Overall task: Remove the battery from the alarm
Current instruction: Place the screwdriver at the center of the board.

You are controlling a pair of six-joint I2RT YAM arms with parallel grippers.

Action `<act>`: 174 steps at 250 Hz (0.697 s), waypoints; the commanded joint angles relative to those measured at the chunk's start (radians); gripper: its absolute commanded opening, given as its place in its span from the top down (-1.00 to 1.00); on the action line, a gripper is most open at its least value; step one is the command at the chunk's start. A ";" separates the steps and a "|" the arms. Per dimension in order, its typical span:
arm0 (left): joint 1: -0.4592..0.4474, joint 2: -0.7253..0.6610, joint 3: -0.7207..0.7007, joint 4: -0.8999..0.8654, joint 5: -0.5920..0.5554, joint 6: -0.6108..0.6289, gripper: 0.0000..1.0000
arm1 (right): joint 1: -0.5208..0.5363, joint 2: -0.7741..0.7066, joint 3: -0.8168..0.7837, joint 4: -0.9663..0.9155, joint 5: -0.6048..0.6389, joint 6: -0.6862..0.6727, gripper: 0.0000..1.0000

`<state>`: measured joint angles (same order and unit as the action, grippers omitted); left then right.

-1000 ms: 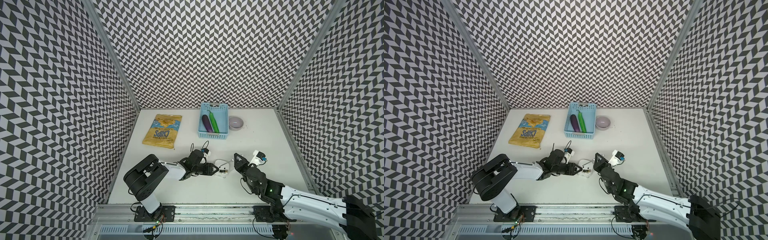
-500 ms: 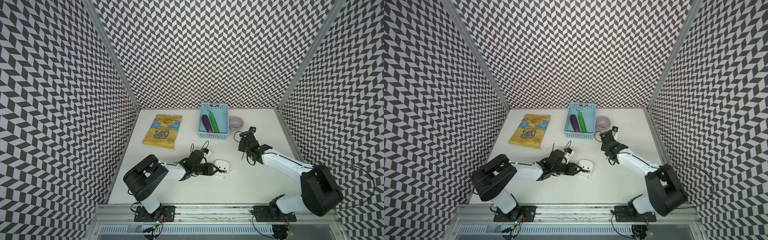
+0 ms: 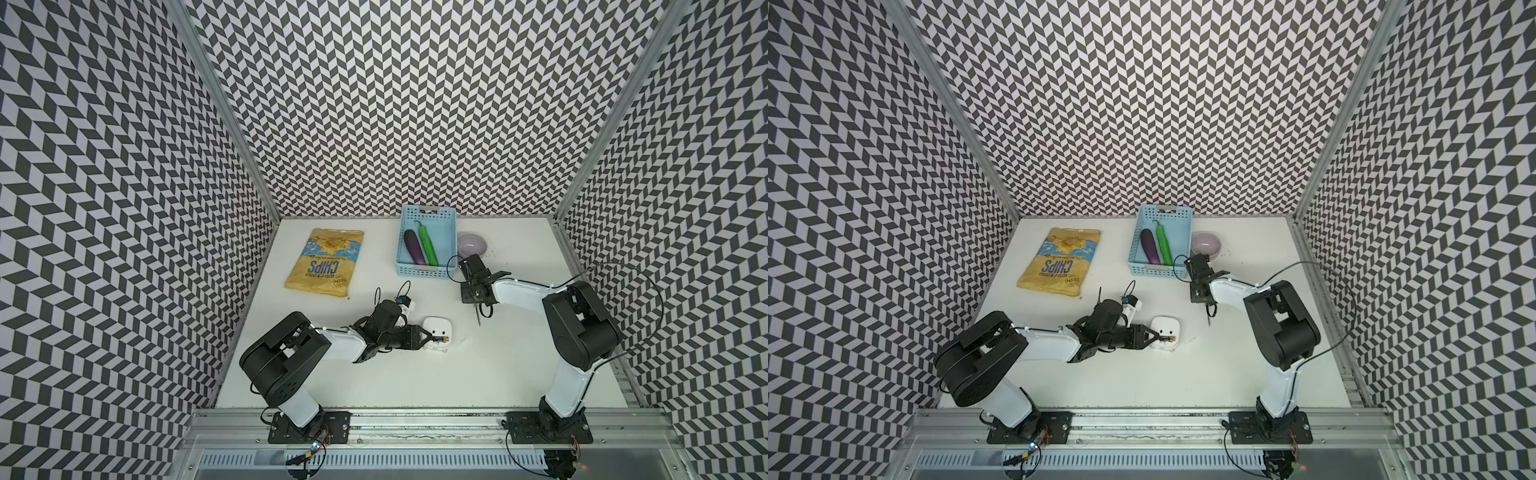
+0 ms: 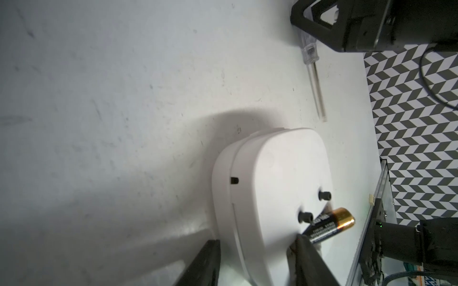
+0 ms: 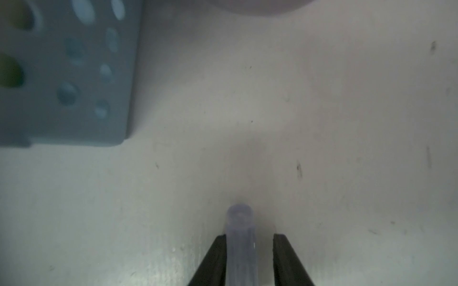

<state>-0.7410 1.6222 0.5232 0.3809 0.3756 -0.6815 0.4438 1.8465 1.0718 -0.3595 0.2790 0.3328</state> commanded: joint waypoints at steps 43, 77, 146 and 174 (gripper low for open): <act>0.023 0.010 -0.049 -0.141 -0.090 0.031 0.05 | 0.007 -0.090 -0.010 -0.070 -0.093 -0.069 -0.07; 0.038 0.002 -0.052 -0.166 -0.111 0.055 0.05 | 0.048 -0.294 -0.040 -0.054 -0.136 -0.198 -0.37; 0.085 -0.047 -0.070 -0.207 -0.140 0.095 0.04 | 0.333 -0.509 -0.155 -0.037 -0.375 -0.682 -0.61; 0.098 -0.059 -0.077 -0.208 -0.137 0.101 0.04 | 0.386 -0.473 -0.166 -0.090 -0.317 -0.781 -0.50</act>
<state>-0.6659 1.5543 0.4908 0.3283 0.3252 -0.6186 0.7933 1.3231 0.9424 -0.3767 -0.0345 -0.2291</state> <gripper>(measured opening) 0.482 0.785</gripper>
